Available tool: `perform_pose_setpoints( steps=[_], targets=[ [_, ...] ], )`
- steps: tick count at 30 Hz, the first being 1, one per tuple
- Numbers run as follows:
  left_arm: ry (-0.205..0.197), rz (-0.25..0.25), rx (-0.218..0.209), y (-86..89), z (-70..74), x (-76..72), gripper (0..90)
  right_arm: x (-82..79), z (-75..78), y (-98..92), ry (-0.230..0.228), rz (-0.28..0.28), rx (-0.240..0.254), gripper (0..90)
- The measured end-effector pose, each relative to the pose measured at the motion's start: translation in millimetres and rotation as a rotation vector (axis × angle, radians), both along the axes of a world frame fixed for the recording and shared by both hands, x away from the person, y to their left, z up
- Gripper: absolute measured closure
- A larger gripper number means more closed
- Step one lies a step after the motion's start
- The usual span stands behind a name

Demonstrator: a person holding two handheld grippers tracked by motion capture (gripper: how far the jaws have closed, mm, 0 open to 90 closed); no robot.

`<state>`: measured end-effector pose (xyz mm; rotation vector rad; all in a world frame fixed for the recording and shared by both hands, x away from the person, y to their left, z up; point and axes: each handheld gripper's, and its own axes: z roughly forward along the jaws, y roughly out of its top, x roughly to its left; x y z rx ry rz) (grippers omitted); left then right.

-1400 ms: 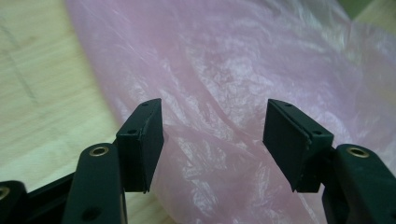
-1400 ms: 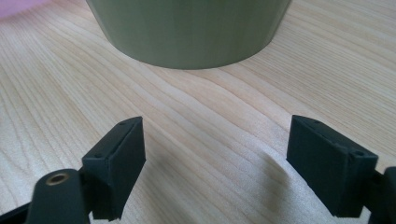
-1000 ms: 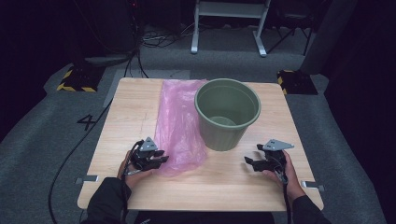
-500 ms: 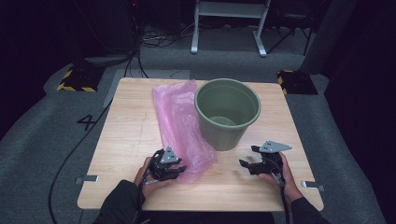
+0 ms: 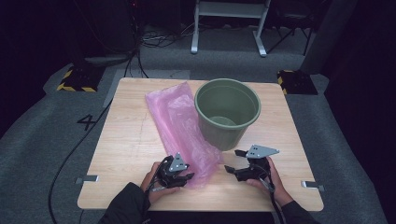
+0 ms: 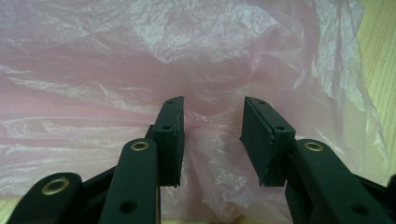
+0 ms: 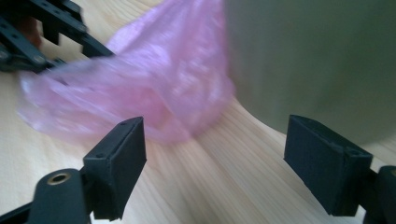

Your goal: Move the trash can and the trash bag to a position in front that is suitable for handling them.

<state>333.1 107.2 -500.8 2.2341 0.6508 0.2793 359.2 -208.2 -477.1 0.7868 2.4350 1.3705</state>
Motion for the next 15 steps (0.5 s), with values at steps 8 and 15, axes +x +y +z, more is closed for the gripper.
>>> perform_pose_setpoints(
  steps=[8, 15],
  targets=[
    [0.008, -0.008, -0.015, 0.1, -0.9, -0.3, 55.8, 2.3, -5.0, 30.7, -0.003, 0.068, -0.037, 20.9],
    [0.002, 0.013, -0.001, -0.3, -1.2, 0.2, 46.7, 10.3, -19.0, 48.9, 0.000, 0.125, -0.091, 53.4]
  ],
)
